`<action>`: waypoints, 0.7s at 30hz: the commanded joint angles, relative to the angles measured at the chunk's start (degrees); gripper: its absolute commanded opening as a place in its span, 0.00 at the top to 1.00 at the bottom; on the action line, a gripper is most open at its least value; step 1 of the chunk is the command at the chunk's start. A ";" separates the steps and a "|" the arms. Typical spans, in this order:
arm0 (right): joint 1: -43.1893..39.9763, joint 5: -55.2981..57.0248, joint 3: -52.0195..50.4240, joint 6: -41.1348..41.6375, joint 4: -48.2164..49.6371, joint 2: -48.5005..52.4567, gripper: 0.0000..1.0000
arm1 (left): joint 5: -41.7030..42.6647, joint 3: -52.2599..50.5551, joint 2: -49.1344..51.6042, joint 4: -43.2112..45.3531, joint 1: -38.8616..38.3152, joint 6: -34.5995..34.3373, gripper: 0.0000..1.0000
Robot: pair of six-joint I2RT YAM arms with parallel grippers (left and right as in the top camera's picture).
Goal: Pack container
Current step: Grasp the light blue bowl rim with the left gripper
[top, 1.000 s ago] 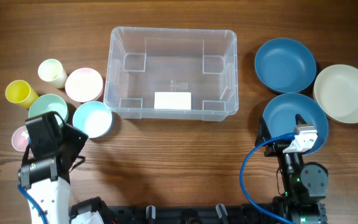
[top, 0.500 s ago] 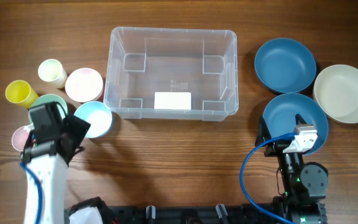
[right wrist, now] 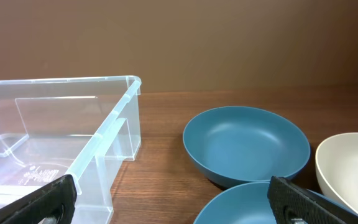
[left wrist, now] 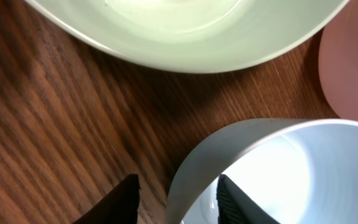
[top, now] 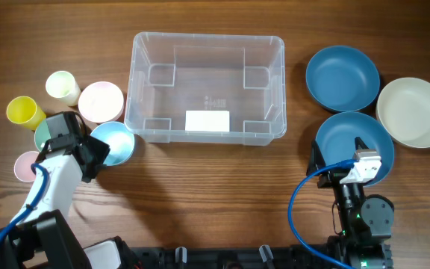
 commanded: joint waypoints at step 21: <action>-0.28 -0.52 -0.11 -0.42 0.17 -0.04 0.00 | 0.70 -0.28 -12.00 -10.62 0.37 1.36 0.96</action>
